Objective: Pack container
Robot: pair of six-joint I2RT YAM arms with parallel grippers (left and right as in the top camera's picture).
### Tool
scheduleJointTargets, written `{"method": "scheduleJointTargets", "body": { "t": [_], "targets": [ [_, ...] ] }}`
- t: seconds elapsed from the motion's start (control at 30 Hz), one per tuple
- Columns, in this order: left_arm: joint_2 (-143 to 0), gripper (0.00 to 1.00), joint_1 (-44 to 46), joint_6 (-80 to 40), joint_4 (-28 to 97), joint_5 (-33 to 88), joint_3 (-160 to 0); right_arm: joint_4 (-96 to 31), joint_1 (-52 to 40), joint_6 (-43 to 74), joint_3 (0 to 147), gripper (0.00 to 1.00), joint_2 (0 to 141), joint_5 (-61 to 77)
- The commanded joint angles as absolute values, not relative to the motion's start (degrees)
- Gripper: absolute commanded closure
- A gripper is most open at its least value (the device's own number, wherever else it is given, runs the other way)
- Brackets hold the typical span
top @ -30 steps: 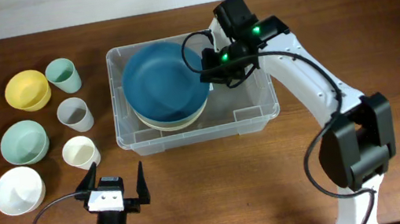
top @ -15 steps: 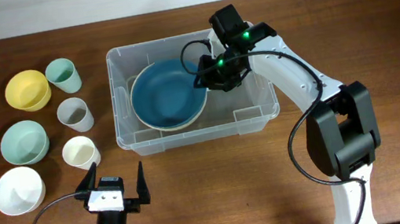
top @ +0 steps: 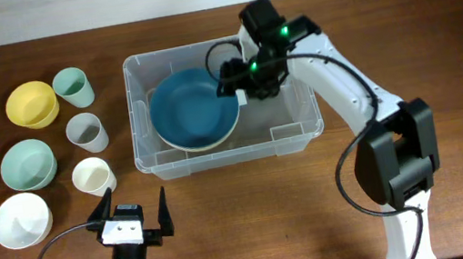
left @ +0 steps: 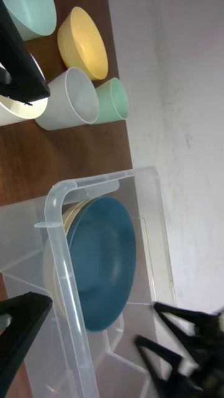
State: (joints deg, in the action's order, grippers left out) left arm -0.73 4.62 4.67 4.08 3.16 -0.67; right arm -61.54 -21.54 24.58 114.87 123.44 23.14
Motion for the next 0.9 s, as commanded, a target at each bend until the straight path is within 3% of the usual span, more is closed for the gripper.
{"method": "scheduleJointTargets", "body": {
  "t": [0.0, 0.17, 0.3, 0.53, 0.87],
  "targets": [
    [-0.34, 0.01, 4.23, 3.92, 4.38, 3.16, -0.51, -69.14, -21.1, 22.28, 127.92, 0.01, 117.51, 8.4],
    [-0.34, 0.0, 4.23, 3.92, 4.38, 3.18, -0.51, -88.42, -13.32, 22.72, 150.63, 0.01, 116.71, -4.64],
    [-0.34, 0.0, 4.23, 3.92, 4.38, 3.18, -0.51, -97.34, -3.84, 22.68, 156.29, 0.01, 116.71, -5.19],
    [-0.34, 0.0, 4.23, 3.92, 4.38, 3.18, -0.51, -97.34, 11.53, 20.38, 147.2, 0.01, 116.55, -5.74],
    [-0.34, 0.0, 4.23, 3.92, 4.38, 3.18, -0.51, -91.7, 22.9, 24.49, 123.5, 0.01, 116.6, -6.04]
  ]
}}
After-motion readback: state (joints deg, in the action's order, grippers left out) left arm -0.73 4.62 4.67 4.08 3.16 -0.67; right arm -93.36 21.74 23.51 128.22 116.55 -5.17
